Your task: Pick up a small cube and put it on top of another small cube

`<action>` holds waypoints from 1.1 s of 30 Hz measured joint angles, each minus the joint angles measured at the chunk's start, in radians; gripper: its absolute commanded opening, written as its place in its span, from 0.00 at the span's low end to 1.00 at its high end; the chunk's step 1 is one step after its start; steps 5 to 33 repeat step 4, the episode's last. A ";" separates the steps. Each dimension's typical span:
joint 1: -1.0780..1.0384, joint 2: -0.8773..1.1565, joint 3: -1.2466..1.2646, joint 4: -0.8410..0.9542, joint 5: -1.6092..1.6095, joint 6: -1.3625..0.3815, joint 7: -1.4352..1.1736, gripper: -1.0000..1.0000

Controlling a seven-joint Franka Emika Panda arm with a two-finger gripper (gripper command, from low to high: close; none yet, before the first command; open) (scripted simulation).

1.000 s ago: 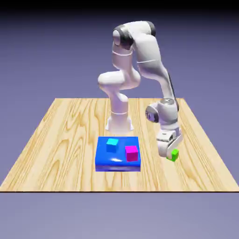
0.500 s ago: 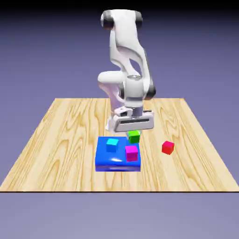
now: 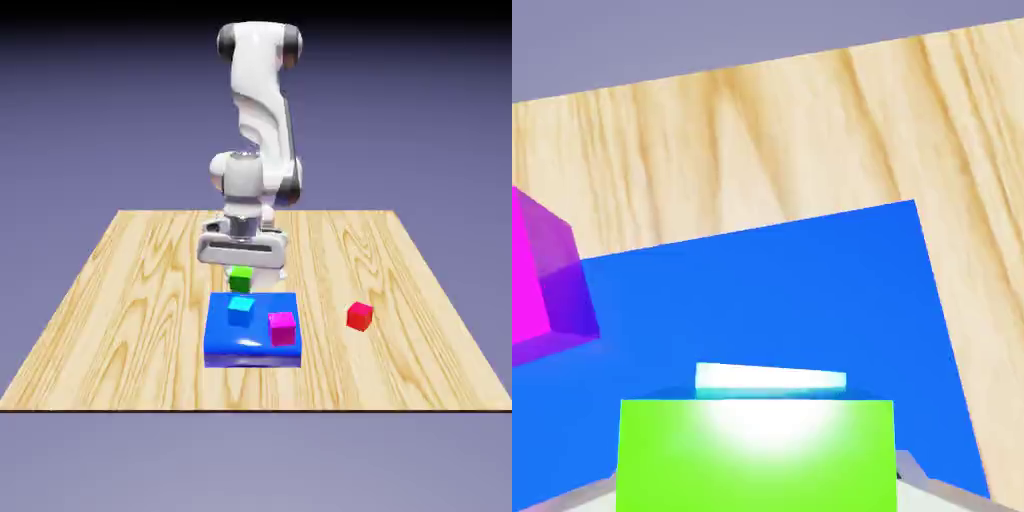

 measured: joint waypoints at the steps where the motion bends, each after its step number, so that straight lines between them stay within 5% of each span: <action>1: -0.003 0.036 0.002 -0.001 -0.002 0.037 0.002 0.00; 2: -0.006 0.071 0.004 -0.001 -0.004 0.072 0.003 1.00; 33: -0.006 0.071 0.004 -0.001 -0.004 0.072 0.003 1.00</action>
